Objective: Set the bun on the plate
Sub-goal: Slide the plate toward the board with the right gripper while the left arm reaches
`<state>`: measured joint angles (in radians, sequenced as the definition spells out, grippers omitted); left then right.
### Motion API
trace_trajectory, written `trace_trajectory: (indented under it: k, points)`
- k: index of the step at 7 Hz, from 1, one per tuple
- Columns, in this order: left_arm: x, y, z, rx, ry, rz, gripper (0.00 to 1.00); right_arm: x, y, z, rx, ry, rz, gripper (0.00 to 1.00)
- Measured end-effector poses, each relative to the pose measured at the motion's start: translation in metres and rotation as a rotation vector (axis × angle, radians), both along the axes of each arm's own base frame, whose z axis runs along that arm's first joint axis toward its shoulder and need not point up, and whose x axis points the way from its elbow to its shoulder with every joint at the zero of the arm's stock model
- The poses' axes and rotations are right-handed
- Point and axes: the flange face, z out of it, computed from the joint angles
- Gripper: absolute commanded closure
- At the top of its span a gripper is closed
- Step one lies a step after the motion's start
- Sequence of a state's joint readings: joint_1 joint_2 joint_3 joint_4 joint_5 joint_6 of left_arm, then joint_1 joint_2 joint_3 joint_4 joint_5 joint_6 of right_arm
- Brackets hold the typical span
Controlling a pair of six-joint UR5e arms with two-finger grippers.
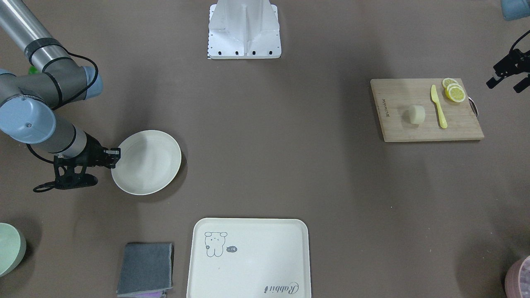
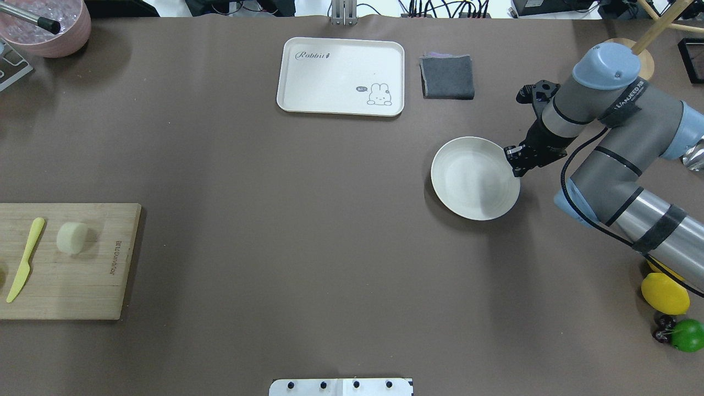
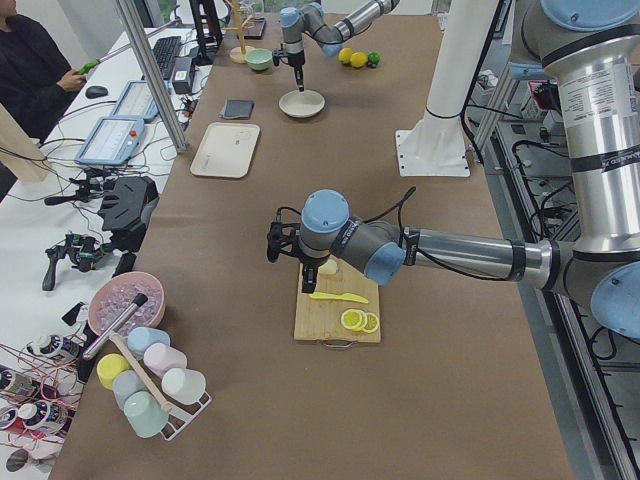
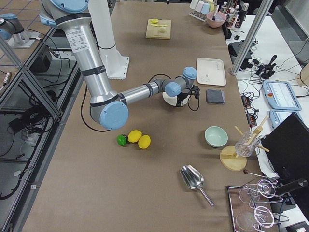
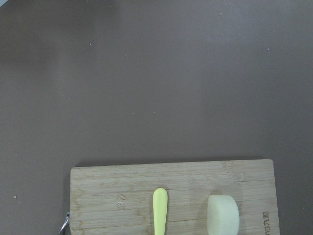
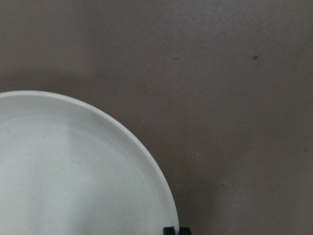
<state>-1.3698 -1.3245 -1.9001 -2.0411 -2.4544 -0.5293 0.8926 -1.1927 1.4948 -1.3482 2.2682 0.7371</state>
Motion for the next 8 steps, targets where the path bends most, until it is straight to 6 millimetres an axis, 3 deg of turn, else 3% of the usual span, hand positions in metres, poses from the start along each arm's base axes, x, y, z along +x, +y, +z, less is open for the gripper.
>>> trace_trajectory:
  k: [1, 3, 5, 7, 8]
  points:
    - [0.000, -0.001, -0.002, -0.005, 0.003, -0.005, 0.03, 0.002, -0.006, -0.017, -0.003, -0.036, -0.004, 1.00]
    - [0.014, -0.002, -0.009, -0.042, 0.024, -0.026, 0.05, -0.008, -0.021, -0.082, -0.078, -0.133, 0.038, 1.00]
    - [0.076, 0.002, -0.018, -0.101, 0.021, -0.052, 0.10, -0.057, -0.006, -0.144, -0.153, -0.171, 0.063, 1.00]
    - [0.139, 0.013, -0.009, -0.106, -0.042, -0.046, 0.12, -0.113, 0.031, -0.172, -0.167, -0.181, 0.047, 1.00]
    - [0.159, 0.015, -0.001, -0.105, -0.068, -0.031, 0.15, -0.138, 0.051, -0.176, -0.157, -0.184, 0.036, 1.00]
